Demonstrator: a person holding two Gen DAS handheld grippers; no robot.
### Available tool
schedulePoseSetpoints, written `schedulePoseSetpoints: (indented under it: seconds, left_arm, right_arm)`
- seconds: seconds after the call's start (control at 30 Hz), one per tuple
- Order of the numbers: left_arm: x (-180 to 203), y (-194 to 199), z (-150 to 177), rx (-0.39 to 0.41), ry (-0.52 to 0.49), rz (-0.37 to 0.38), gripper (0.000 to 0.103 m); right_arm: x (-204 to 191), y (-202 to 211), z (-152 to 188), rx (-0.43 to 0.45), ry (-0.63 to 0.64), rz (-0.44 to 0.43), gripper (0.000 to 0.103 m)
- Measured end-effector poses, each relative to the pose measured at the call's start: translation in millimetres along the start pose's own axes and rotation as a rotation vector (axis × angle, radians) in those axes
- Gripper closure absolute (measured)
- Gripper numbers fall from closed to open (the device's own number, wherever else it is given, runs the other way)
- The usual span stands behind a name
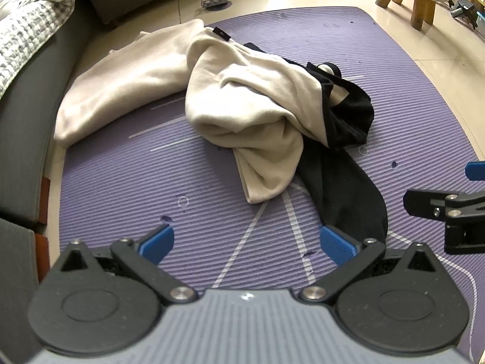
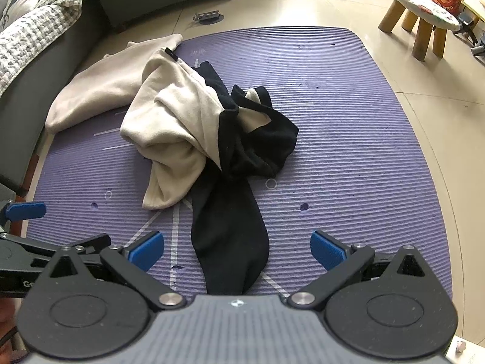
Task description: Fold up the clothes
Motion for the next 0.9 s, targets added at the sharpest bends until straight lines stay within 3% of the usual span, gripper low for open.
schedulePoseSetpoints:
  seconds: [0.9]
  left_arm:
    - [1.0,-5.4,0.9,-0.017,-0.022,-0.004,0.0]
  right_arm:
    - [-1.0,-7.8,3.2,-0.021,0.006,0.0,0.001]
Point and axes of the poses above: each gripper's, at about its wrist camera, not at the fingertips, and y roughly against the way its jaws point, x to its right, z to its underside, the point moved 9 cm from there along -y, roughly the way its jaws point, and after that the axes turned 11 degrees about -z, right-handed, at the moved point
